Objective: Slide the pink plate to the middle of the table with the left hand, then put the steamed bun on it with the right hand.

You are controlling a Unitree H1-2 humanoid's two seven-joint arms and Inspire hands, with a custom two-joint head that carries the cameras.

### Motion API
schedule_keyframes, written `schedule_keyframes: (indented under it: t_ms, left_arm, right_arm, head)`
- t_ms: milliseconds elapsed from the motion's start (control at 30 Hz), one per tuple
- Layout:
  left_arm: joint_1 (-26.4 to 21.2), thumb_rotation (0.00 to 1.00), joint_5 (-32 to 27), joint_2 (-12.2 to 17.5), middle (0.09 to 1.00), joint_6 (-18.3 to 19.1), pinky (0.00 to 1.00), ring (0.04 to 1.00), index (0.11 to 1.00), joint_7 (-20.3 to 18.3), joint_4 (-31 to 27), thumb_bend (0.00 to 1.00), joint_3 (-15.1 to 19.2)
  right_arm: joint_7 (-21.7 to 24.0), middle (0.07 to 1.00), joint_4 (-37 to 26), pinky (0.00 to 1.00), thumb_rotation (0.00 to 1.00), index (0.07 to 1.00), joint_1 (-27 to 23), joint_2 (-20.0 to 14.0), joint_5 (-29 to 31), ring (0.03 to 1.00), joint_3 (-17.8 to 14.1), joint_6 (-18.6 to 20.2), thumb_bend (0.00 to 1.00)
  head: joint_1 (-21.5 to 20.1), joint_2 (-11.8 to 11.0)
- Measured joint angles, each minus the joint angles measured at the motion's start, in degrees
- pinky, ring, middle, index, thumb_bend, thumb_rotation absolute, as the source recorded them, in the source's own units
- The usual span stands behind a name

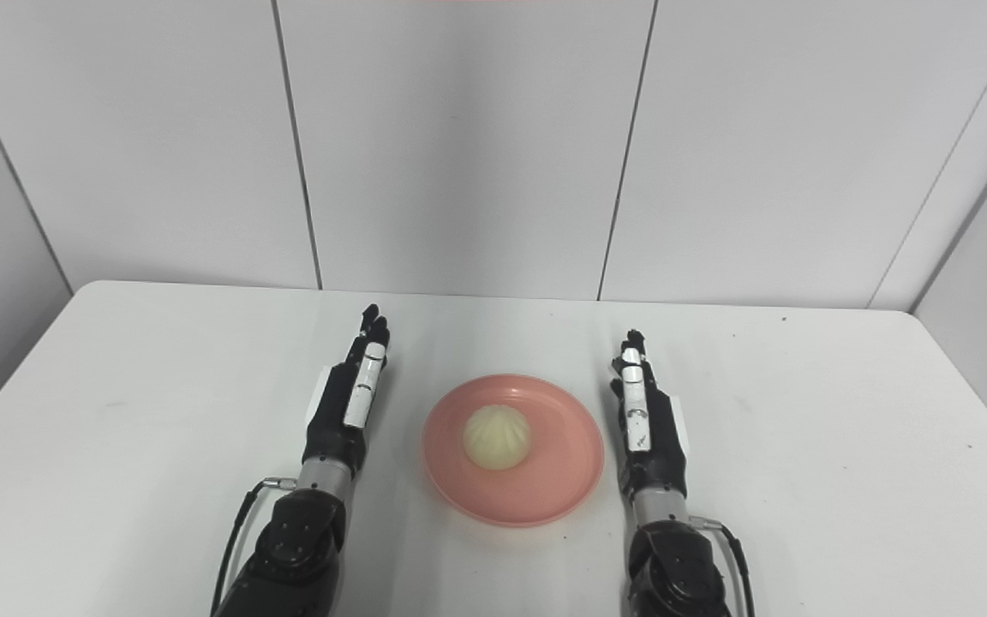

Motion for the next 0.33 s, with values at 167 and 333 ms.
schedule_keyframes:
  t_ms: [167, 333]
  left_arm:
    - [-0.05, 0.97, -0.01, 0.01, 1.000, -0.42, 1.00, 1.000, 1.000, 0.00, 0.14, 0.62, 0.02]
    - [-0.05, 0.96, -0.93, 0.02, 1.000, -0.15, 1.00, 1.000, 1.000, -0.02, 0.03, 0.62, 0.26]
  right_arm:
    - [0.92, 0.991, 0.14, 1.00, 1.00, 0.991, -0.02, -0.34, 0.16, 0.993, 0.19, 0.19, 0.79]
    - [0.93, 0.972, 0.47, 1.00, 1.00, 0.970, -0.13, -0.95, -2.08, 0.975, 1.11, 0.17, 0.80]
  head:
    - [0.00, 0.00]
    - [-0.26, 0.00]
